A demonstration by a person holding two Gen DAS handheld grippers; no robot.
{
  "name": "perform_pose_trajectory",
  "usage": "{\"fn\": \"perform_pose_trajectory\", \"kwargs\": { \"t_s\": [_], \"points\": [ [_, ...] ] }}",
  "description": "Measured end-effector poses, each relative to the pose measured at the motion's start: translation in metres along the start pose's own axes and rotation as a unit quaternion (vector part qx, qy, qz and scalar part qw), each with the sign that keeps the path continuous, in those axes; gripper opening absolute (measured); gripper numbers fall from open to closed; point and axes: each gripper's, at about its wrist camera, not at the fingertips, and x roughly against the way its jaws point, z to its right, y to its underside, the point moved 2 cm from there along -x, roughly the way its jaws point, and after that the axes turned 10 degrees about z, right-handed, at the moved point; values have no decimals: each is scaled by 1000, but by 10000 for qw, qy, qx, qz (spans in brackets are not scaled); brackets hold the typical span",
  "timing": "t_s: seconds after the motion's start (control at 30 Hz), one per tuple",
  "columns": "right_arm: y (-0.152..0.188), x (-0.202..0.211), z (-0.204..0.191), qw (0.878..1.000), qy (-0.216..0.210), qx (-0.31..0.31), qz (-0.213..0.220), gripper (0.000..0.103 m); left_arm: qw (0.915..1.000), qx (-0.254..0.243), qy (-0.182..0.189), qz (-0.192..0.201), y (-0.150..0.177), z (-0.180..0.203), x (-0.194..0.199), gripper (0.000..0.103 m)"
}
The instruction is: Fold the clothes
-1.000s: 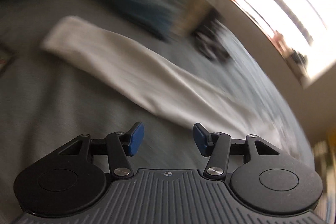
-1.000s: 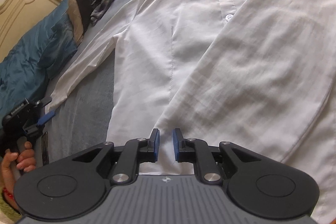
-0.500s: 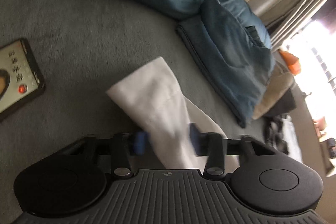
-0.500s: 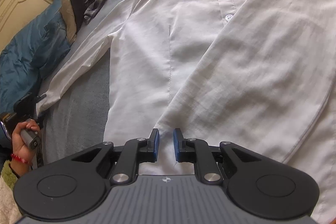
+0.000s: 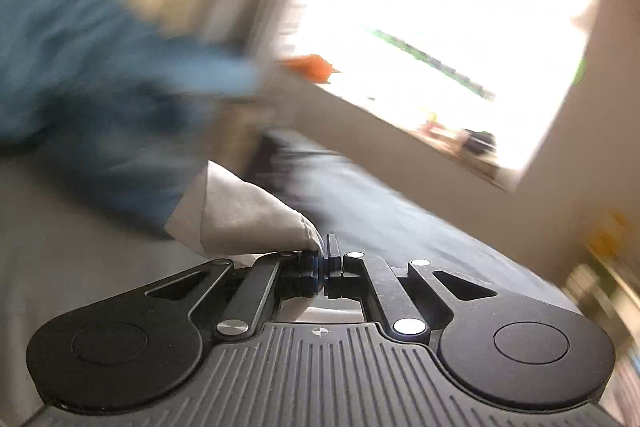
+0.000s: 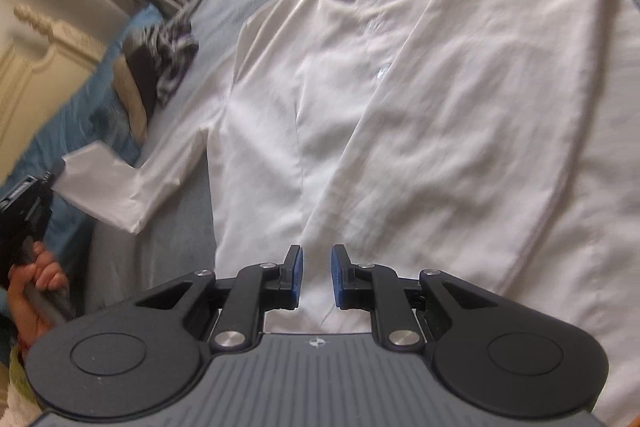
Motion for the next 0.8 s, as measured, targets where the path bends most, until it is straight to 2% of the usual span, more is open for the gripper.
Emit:
{"fn": "perform_pose_trajectory", "kwargs": {
  "t_s": [0.07, 0.1, 0.23, 0.33, 0.47, 0.57, 0.73, 0.8],
  "points": [
    [-4, 8, 6, 9998, -54, -128, 129, 16, 9969, -350, 702, -84, 6, 45, 9, 0],
    [-6, 12, 11, 9996, -88, -220, 179, 17, 9949, -385, 913, -186, 10, 60, 12, 0],
    [-7, 20, 26, 9980, -226, -520, 295, 17, 9896, -74, 1168, -836, 36, 86, 19, 0],
    [-5, 21, 35, 9971, -259, -643, 303, 17, 9840, -383, 1337, -1112, 56, 99, 24, 0],
    [-6, 27, 44, 9948, -376, -859, 408, 17, 9693, -860, 1766, -1479, 88, 124, 38, 0],
    [-5, 36, 52, 9917, -465, -1073, 537, 17, 9482, -1422, 2252, -1733, 118, 150, 51, 1],
    [3, 49, 68, 9887, -435, -1304, 592, 18, 9015, -2318, 2970, -2129, 171, 181, 73, 3],
    [7, 53, 74, 9875, -420, -1399, 591, 25, 8854, -2617, 3065, -2315, 191, 186, 80, 6]
  ]
}}
